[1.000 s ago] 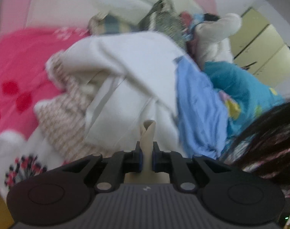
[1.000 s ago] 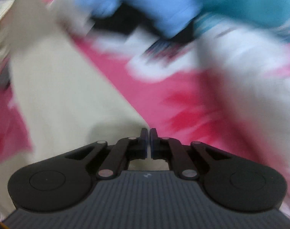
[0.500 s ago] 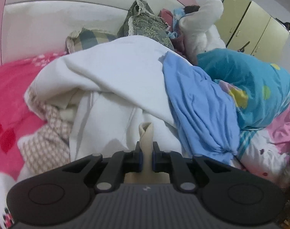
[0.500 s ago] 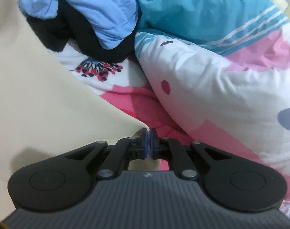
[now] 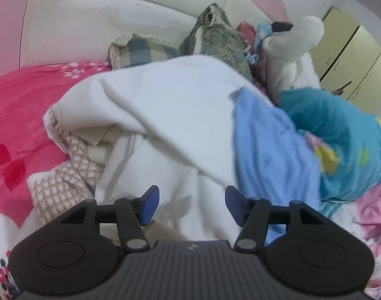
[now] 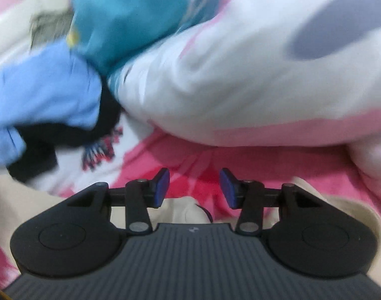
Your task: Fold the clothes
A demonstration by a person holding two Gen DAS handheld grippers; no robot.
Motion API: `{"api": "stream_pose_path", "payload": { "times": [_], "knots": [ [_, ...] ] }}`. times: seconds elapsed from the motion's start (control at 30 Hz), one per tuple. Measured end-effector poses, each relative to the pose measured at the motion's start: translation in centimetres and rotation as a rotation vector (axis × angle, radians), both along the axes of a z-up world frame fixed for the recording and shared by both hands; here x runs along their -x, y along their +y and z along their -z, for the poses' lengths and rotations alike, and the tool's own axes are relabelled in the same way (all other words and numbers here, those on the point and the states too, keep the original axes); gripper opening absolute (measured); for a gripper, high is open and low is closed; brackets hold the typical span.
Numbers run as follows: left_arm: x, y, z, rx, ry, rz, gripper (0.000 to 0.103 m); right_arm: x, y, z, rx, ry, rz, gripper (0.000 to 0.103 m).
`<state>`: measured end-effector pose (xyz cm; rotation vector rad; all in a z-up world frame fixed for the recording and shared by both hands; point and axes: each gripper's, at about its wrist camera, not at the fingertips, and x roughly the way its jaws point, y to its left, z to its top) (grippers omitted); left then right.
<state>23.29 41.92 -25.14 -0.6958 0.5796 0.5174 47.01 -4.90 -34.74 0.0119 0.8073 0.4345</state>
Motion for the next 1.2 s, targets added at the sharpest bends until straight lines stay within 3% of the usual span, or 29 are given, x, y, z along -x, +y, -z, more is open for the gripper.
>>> {"api": "stream_pose_path", "payload": {
  "times": [0.13,0.2,0.33,0.4,0.43,0.53,0.67,0.77,0.8,0.83,0.97,1.1,1.2],
  "knots": [
    [1.7,-3.3,-1.7,0.067,0.034,0.115,0.067,5.0,-2.8,-3.3,-0.101,0.090,-0.008,0.043],
    [2.6,-5.8,-0.9,0.155,0.085,0.214,0.066,8.0,-3.0,-3.8,-0.106,0.155,-0.049,0.039],
    [3.9,-13.6,4.8,0.438,0.242,0.435,0.059,13.3,-0.9,-2.6,-0.031,0.268,-0.191,0.014],
    [4.2,-18.3,8.5,0.555,0.339,0.548,0.055,14.8,0.5,-1.2,-0.004,0.315,-0.243,0.011],
    [4.4,-20.5,10.0,0.571,0.381,0.592,0.051,15.1,1.2,-0.4,0.008,0.329,-0.261,0.011],
    [4.9,-25.9,13.1,0.509,0.460,0.697,0.047,14.7,3.1,2.6,0.045,0.353,-0.275,0.010],
    [5.6,-27.4,13.8,0.483,0.452,0.702,0.047,12.5,3.2,7.1,0.026,0.411,-0.205,0.003],
    [6.1,-28.2,14.3,0.470,0.444,0.697,0.043,12.3,1.8,5.6,-0.069,0.407,-0.127,0.007],
    [6.3,-28.5,14.4,0.466,0.441,0.696,0.034,12.7,1.4,4.7,-0.087,0.390,-0.118,0.007],
    [6.4,-28.5,14.6,0.477,0.440,0.688,0.024,13.1,1.2,4.0,-0.107,0.382,-0.119,0.007],
    [7.0,-28.3,14.9,0.515,0.430,0.652,0.012,14.4,1.7,2.8,-0.159,0.386,-0.202,0.007],
    [7.7,-28.8,14.4,0.512,0.402,0.631,0.008,13.0,4.7,6.2,-0.071,0.404,-0.237,0.007],
    [8.3,-28.4,14.1,0.540,0.389,0.601,0.008,11.3,4.9,8.1,-0.159,0.440,-0.187,0.005]
  ]
}}
